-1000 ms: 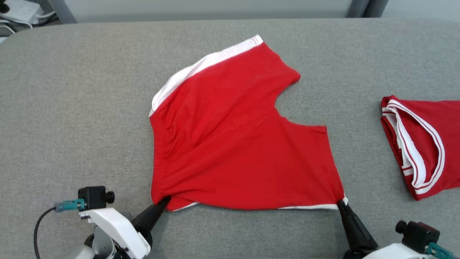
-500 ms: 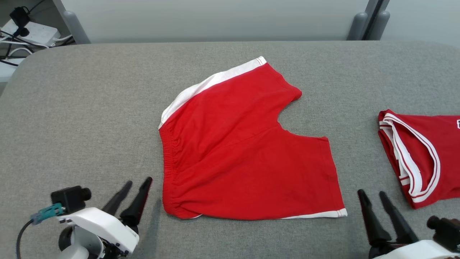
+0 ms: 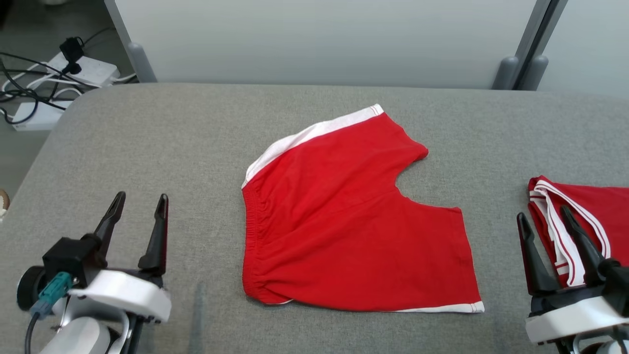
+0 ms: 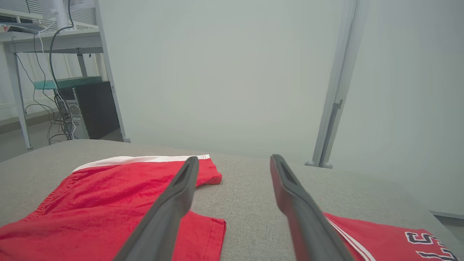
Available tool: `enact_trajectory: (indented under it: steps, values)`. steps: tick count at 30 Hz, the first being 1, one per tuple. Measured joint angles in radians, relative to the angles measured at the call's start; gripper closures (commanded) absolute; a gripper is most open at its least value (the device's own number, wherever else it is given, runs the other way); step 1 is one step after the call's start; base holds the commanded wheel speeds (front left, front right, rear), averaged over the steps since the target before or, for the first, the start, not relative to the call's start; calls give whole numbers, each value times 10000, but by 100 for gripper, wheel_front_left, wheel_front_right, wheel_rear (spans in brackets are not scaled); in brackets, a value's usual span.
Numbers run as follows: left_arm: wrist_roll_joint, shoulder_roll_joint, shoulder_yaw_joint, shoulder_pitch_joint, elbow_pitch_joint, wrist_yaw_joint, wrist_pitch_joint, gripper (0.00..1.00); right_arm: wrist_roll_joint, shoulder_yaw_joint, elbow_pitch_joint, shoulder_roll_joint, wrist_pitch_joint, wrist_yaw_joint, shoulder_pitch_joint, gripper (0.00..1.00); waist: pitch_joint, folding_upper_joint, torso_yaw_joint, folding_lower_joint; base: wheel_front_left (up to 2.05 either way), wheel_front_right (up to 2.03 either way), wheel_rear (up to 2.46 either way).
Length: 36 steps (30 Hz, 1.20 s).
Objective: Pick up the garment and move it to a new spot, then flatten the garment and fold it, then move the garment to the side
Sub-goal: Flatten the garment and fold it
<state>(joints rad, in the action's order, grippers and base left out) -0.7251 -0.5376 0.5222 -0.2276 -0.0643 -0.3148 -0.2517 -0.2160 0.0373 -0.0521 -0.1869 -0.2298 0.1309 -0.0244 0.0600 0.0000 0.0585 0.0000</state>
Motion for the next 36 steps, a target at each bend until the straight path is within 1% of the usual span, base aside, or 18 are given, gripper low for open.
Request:
enact_trajectory:
  steps: [2,4,8,10,13,14,16,17,19,22,29,36]
  values:
    - [119,-330,-155,614,-67,228,2,0,499,25,-481,-90,-86,0,37,0,-293,0,28,0,0,0,0]
    - [33,-433,-297,1120,-107,341,4,0,564,13,-748,-86,-88,0,164,0,-436,0,22,0,0,0,0]
    - [15,-345,-683,2131,15,489,4,0,577,-186,-1197,86,-96,0,778,0,-709,0,64,0,0,0,0]
    - [65,-288,-811,2500,205,479,4,0,591,-288,-1296,236,-96,0,1117,0,-794,0,126,0,0,0,0]
    - [272,-230,-901,2891,422,481,4,0,686,-332,-1292,441,-96,0,1461,0,-930,0,166,0,0,0,0]
    - [527,-238,-899,3093,508,499,4,0,732,-424,-1262,577,-98,0,1667,0,-1030,0,166,0,0,0,0]
    - [895,-305,-915,3161,585,518,4,0,851,-535,-1212,639,-98,0,1913,0,-1158,0,107,0,0,0,0]
    - [974,-326,-917,3193,575,589,4,0,851,-527,-1210,637,-98,0,1941,0,-1171,0,79,0,0,0,0]
    - [1089,-339,-920,3226,548,596,4,0,851,-474,-1216,635,-98,0,1942,0,-1187,0,18,0,0,0,0]
    - [1108,-267,-997,3229,531,589,4,0,849,-288,-1252,635,-98,0,1940,0,-1196,0,-50,0,0,0,0]
    - [1181,-71,-1081,3232,522,598,4,0,754,-261,-1300,627,-98,0,1931,0,-1142,0,-19,0,0,0,0]
    - [1248,127,-1166,3231,265,846,4,0,658,-238,-1323,619,-98,0,1920,0,-1089,0,124,0,0,0,0]
